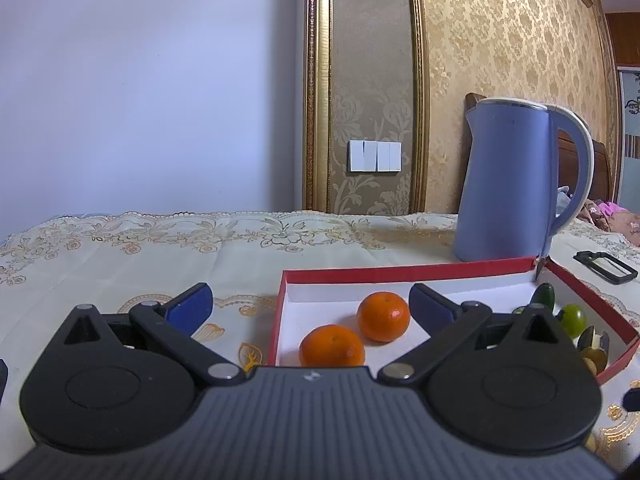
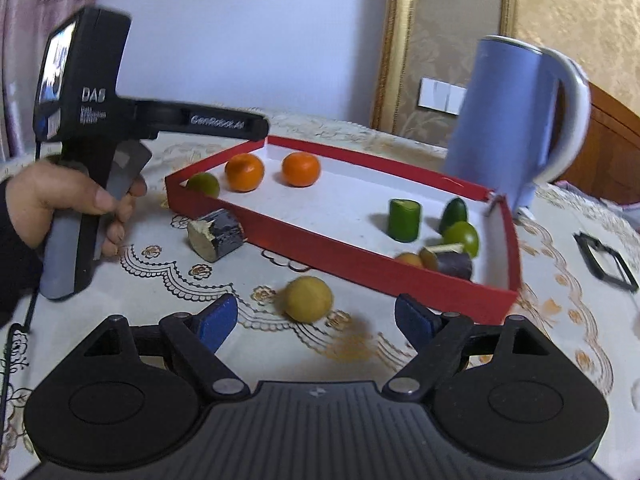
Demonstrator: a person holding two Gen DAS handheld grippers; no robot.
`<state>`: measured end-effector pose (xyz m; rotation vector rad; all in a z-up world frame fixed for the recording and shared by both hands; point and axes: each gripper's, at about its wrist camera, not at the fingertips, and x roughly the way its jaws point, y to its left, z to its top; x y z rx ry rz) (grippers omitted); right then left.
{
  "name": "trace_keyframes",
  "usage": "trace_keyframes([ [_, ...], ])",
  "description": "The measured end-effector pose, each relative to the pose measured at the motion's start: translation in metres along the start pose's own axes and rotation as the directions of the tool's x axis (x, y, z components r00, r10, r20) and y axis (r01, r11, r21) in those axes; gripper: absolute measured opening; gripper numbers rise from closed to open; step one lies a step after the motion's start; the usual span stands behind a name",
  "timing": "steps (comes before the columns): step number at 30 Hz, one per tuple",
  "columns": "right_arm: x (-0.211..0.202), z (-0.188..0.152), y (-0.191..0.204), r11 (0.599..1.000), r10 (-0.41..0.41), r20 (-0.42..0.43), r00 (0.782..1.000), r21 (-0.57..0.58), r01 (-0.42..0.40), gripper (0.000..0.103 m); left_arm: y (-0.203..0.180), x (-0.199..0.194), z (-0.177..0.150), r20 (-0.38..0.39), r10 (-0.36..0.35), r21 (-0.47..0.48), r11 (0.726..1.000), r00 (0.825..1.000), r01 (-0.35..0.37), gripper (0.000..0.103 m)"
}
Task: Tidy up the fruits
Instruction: 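Move the right gripper to the yellow round fruit on the table, then grasp the yellow round fruit with the right gripper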
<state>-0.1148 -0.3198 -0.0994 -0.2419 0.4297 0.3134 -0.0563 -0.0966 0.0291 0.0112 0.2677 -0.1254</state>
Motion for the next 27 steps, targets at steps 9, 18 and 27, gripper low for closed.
trace_keyframes([
  [9, 0.017, 0.006, 0.002, 1.0, 0.01, -0.045, 0.999, 0.009, -0.01, 0.058, 0.0, 0.0, 0.002, -0.005, -0.013, -0.006, 1.0, 1.0, 0.013, 0.103],
  [18, 0.019, 0.003, 0.0, 0.998, 0.048, -0.045, 0.998, 0.032, -0.047, 0.03, -0.002, 0.001, 0.0, -0.013, -0.007, 0.0, 1.0, 1.0, 0.007, 0.103],
  [27, -0.018, -0.021, -0.039, 0.991, -0.049, -0.026, 0.998, 0.124, 0.051, 0.03, -0.006, -0.001, -0.005, 0.006, 0.011, 0.02, 1.0, 1.0, -0.011, 0.103],
])
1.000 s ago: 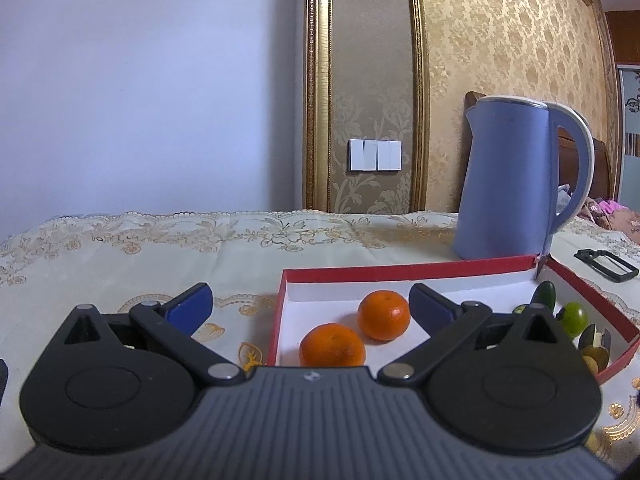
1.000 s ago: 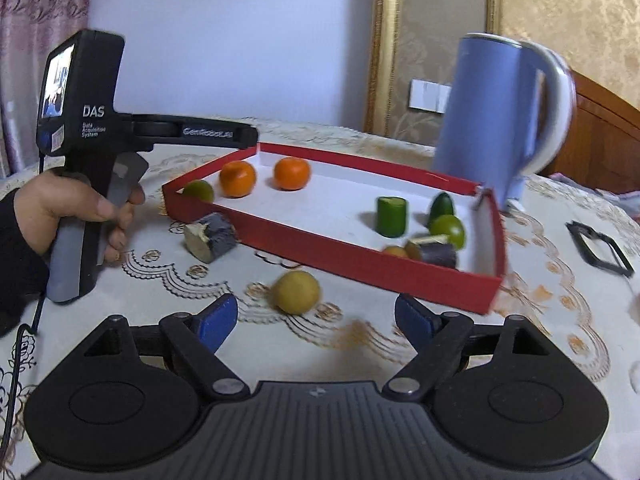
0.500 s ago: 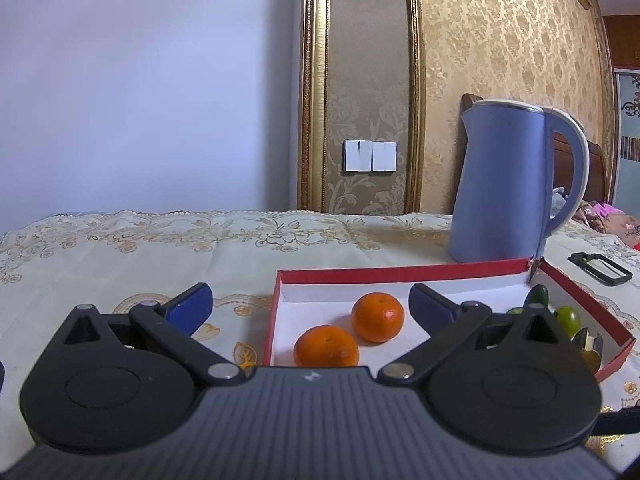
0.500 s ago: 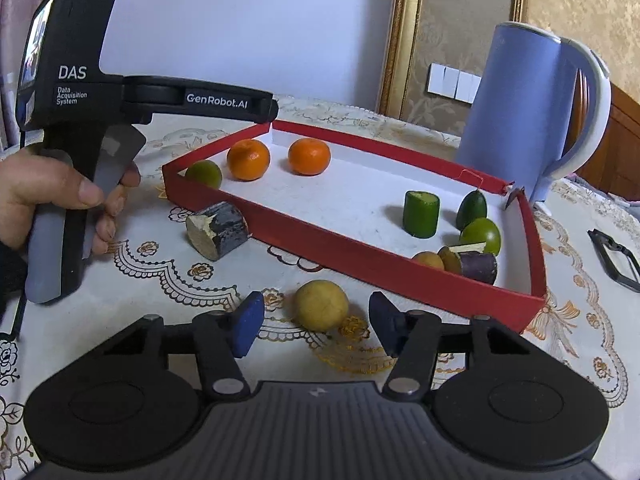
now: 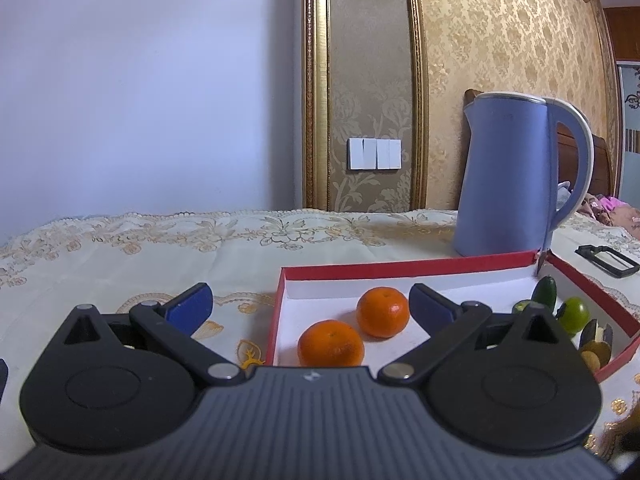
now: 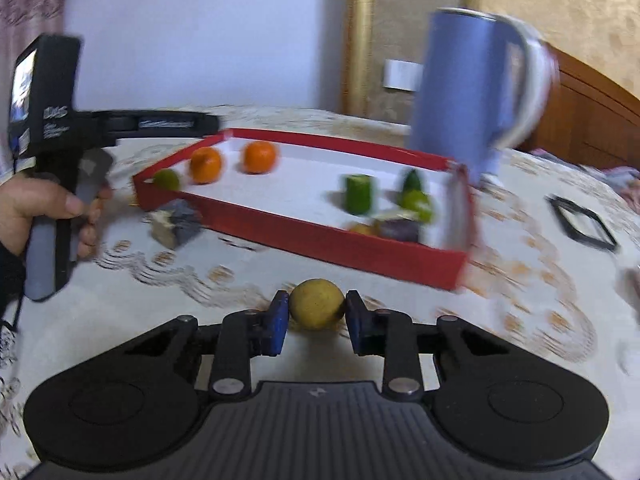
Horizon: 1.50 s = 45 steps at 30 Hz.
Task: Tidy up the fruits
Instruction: 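Grasp the yellow round fruit with the right gripper, then grasp the dark log-shaped piece with the left gripper while the right tool holds the yellow fruit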
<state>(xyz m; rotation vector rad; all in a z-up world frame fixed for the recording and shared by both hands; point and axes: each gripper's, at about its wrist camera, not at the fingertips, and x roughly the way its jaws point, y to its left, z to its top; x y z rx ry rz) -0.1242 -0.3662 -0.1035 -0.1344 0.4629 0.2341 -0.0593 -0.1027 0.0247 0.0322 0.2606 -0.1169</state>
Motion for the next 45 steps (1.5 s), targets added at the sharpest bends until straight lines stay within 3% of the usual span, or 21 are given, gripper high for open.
trace_keyframes([
  [6, -0.027, -0.023, -0.038, 0.996, -0.06, -0.007, 0.998, 0.067, 0.061, 0.03, -0.006, -0.026, -0.004, 0.007, 0.0, -0.008, 1.0, 1.0, 0.0, 0.103],
  [10, -0.032, -0.027, -0.051, 0.994, -0.039, -0.003, 0.999, 0.104, 0.039, 0.03, -0.015, -0.058, -0.007, -0.013, -0.043, -0.003, 0.999, 0.999, 0.043, 0.103],
  [15, -0.028, -0.026, -0.045, 0.996, -0.047, -0.024, 0.999, 0.073, 0.048, 0.03, -0.035, -0.09, -0.017, -0.091, -0.135, -0.001, 0.991, 0.987, 0.136, 0.103],
  [17, -0.028, -0.027, -0.046, 0.996, -0.04, -0.027, 0.999, 0.079, 0.042, 0.03, -0.046, -0.096, -0.024, -0.129, -0.139, 0.032, 0.989, 0.982, 0.144, 0.103],
  [21, -0.027, -0.027, -0.048, 0.995, -0.03, -0.027, 0.999, 0.092, 0.032, 0.03, -0.064, -0.09, -0.033, -0.195, -0.103, 0.098, 0.988, 0.976, 0.123, 0.103],
  [30, -0.027, -0.027, -0.048, 0.996, -0.03, -0.028, 0.999, 0.088, 0.033, 0.03, -0.065, -0.056, -0.034, -0.279, -0.052, 0.057, 0.996, 0.959, 0.07, 0.102],
  [31, -0.027, -0.027, -0.048, 0.996, -0.03, -0.028, 0.999, 0.088, 0.033, 0.03, -0.065, -0.053, -0.033, -0.289, -0.05, 0.055, 0.996, 0.956, 0.069, 0.099],
  [33, -0.027, -0.027, -0.048, 0.995, -0.029, -0.028, 0.999, 0.09, 0.032, 0.031, -0.063, -0.049, -0.035, -0.309, -0.065, 0.037, 0.996, 0.949, 0.081, 0.081],
  [36, -0.027, -0.027, -0.049, 0.995, -0.026, -0.027, 0.999, 0.094, 0.029, 0.031, -0.056, -0.045, -0.036, -0.332, -0.084, -0.004, 0.996, 0.939, 0.087, 0.069],
  [38, -0.027, -0.027, -0.049, 0.995, -0.025, -0.027, 0.999, 0.096, 0.027, 0.031, -0.054, -0.046, -0.036, -0.335, -0.087, -0.016, 0.996, 0.938, 0.087, 0.062],
  [42, -0.027, -0.027, -0.049, 0.995, -0.025, -0.027, 0.999, 0.095, 0.028, 0.031, -0.051, -0.049, -0.037, -0.332, -0.091, -0.021, 0.996, 0.939, 0.089, 0.037],
  [45, -0.027, -0.027, -0.049, 0.995, -0.027, -0.027, 0.999, 0.093, 0.03, 0.031, -0.047, -0.05, -0.037, -0.329, -0.092, -0.027, 0.996, 0.94, 0.088, 0.031],
])
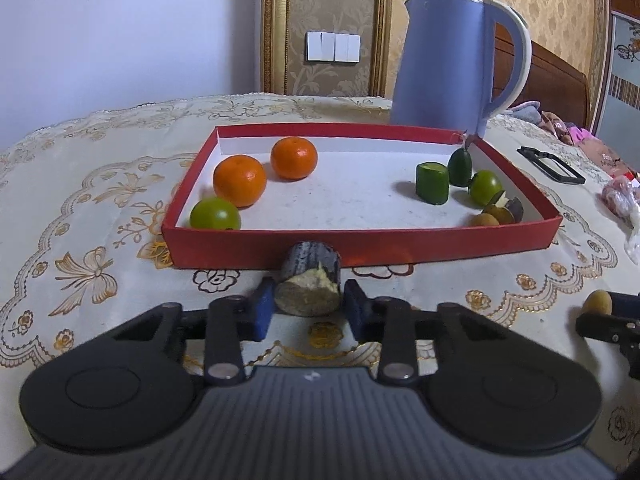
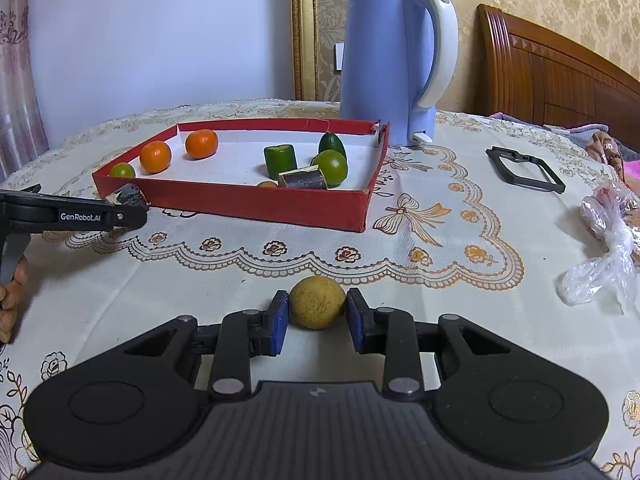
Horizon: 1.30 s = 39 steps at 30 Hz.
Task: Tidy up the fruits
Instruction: 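Grasp the dark log-shaped piece with the left gripper while the right tool holds the yellow fruit, then lift the log-shaped piece and carry it over the red box, left gripper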
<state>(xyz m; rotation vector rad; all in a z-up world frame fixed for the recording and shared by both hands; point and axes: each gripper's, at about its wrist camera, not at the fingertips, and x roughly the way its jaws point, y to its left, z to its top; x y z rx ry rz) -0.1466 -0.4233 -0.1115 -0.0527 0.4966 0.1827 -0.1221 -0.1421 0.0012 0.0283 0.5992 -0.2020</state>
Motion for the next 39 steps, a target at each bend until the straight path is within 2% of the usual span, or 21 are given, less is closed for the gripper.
trace_keyframes([
  [12, 0.0, 0.0, 0.0, 1.0, -0.001, 0.0, 1.0, -0.001, 0.001, 0.031, -0.006, -0.009, -0.004, 0.022, 0.009, 0.051, 0.999, 1.0, -0.01, 0.03],
  [34, 0.0, 0.0, 0.0, 1.0, 0.0, 0.0, 1.0, -0.001, 0.0, 0.031, -0.013, -0.01, 0.0, 0.066, 0.016, 0.08, 0.997, 0.998, -0.022, 0.031],
  [35, 0.0, 0.0, 0.0, 1.0, -0.001, 0.0, 1.0, -0.001, 0.001, 0.031, -0.014, -0.009, -0.001, 0.067, 0.027, 0.084, 0.996, 0.997, -0.032, 0.032],
  [36, 0.0, 0.0, 0.0, 1.0, -0.001, 0.0, 1.0, -0.001, 0.001, 0.031, -0.013, -0.007, -0.001, 0.061, 0.03, 0.08, 0.996, 0.998, -0.035, 0.042],
  [37, 0.0, 0.0, 0.0, 1.0, -0.001, 0.0, 1.0, -0.001, 0.001, 0.031, -0.01, -0.005, -0.001, 0.046, 0.023, 0.065, 0.998, 0.999, -0.026, 0.045],
  [39, 0.0, 0.0, 0.0, 1.0, -0.001, 0.0, 1.0, -0.001, 0.001, 0.031, -0.004, -0.005, 0.0, 0.047, 0.015, 0.031, 0.999, 0.999, -0.017, 0.045],
])
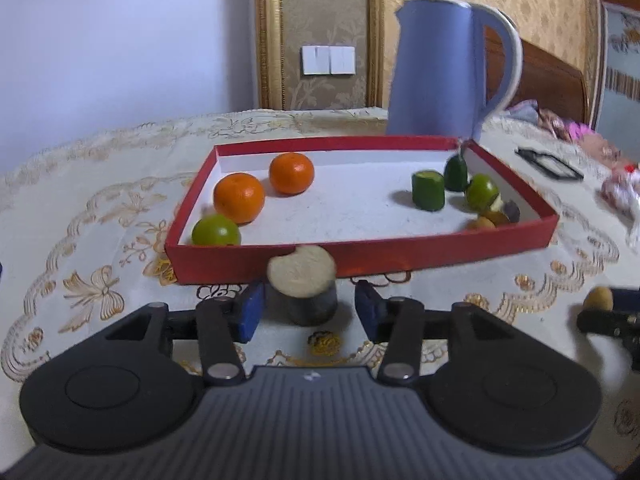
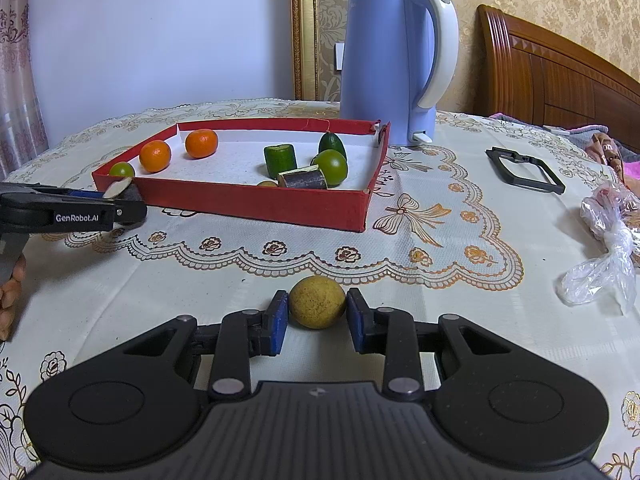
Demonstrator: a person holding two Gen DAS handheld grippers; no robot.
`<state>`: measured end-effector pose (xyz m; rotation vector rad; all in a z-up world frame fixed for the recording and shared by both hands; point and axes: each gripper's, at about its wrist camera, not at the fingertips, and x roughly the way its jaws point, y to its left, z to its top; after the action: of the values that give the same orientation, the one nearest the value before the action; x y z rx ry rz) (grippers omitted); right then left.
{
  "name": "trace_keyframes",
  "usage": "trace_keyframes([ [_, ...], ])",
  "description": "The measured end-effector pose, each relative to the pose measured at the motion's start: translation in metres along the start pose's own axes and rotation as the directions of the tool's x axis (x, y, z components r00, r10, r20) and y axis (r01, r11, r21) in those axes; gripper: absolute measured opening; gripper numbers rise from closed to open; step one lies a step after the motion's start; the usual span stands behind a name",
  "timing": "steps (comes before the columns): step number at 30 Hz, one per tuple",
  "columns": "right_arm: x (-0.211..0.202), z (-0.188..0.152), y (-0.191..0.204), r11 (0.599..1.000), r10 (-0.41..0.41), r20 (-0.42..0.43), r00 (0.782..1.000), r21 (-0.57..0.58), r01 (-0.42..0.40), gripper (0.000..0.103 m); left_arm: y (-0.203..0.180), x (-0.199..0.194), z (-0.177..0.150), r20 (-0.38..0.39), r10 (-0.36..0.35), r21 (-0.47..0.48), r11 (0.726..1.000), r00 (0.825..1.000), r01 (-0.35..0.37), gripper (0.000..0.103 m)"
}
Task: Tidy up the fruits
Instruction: 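Lift the log-shaped piece and carry it over the red box, left gripper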
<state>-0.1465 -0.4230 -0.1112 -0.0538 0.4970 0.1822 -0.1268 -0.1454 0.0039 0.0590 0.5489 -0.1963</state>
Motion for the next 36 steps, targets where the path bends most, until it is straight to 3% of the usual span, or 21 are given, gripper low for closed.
trace_keyframes([
  [8, 0.0, 0.0, 0.0, 1.0, 0.001, 0.0, 1.0, 0.0, -0.001, 0.031, 0.001, 0.006, 0.003, -0.009, -0.02, -0.006, 1.0, 1.0, 0.02, 0.03],
  [14, 0.0, 0.0, 0.0, 1.0, 0.0, 0.0, 1.0, -0.001, 0.0, 0.031, 0.0, -0.001, 0.002, -0.006, -0.046, -0.011, 0.999, 0.999, 0.046, 0.03],
  [21, 0.0, 0.0, 0.0, 1.0, 0.0, 0.0, 1.0, 0.0, 0.0, 0.031, -0.011, -0.018, 0.017, 0.059, -0.068, 0.031, 0.997, 0.996, 0.067, 0.03],
  [29, 0.0, 0.0, 0.0, 1.0, 0.0, 0.0, 1.0, 0.0, 0.0, 0.031, -0.015, -0.008, 0.041, 0.108, -0.062, 0.042, 0.997, 0.992, 0.057, 0.03],
  [36, 0.0, 0.0, 0.0, 1.0, 0.001, 0.0, 1.0, 0.0, -0.001, 0.031, -0.02, -0.002, 0.044, 0.115, -0.076, 0.058, 0.996, 0.99, 0.069, 0.03],
])
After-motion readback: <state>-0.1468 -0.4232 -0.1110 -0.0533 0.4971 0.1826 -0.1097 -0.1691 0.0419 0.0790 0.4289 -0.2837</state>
